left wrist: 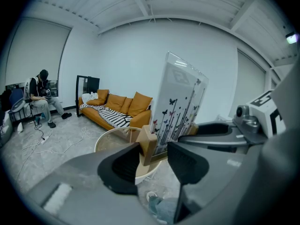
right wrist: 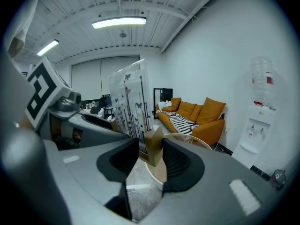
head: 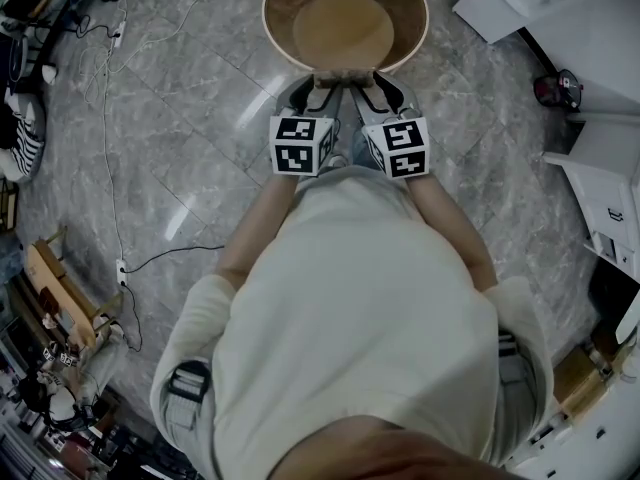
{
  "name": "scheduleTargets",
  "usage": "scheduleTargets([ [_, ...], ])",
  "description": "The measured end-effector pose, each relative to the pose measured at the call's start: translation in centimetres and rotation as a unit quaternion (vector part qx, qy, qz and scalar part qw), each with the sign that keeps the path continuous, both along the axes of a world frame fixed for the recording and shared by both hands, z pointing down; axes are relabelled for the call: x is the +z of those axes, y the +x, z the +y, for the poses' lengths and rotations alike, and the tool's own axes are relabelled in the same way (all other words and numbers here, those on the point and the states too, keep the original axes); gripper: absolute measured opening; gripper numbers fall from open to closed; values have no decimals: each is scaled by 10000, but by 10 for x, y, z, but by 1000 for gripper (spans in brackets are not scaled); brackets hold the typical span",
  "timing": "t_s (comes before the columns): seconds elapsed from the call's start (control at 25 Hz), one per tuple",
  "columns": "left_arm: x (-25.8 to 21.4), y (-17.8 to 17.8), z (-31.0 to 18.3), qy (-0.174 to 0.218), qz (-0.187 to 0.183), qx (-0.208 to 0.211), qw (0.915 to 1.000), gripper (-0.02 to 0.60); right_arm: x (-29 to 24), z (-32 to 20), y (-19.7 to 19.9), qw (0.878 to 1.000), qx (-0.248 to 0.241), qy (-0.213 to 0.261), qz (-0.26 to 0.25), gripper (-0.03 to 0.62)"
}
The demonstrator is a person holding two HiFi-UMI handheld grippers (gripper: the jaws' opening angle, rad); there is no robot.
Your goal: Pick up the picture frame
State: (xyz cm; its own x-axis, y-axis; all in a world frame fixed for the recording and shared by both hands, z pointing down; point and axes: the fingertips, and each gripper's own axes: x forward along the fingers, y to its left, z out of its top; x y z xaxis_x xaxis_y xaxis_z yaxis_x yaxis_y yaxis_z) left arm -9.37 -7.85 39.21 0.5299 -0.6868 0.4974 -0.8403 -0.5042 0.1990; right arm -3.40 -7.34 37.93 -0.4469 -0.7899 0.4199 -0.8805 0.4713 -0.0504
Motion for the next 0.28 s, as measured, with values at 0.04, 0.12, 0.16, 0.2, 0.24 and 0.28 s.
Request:
scheduleTargets([
  [0.04,0,0,0,-3,5,-1,10000,189,0,0,0,10000,-5,0,6,160],
  [0.12,0,1,0,-10,11,-6,10000,189,0,-1,1,10000,-15,6,17,158],
  [0.16,0,1,0,-12,12,-9,10000,189,0,-1,1,10000,-22,10,22,158],
  [0.2,0,1,0,-12,12,-13,10000,189,0,-1,1,10000,-29,15,24,158],
  [0.24,0,1,0,-11,13,-17,10000,189,-1,0,1,10000,-37,20,26,158],
  [0.28,0,0,0,-10,13,-21,10000,189,-1,0,0,10000,-45,26,28,158],
])
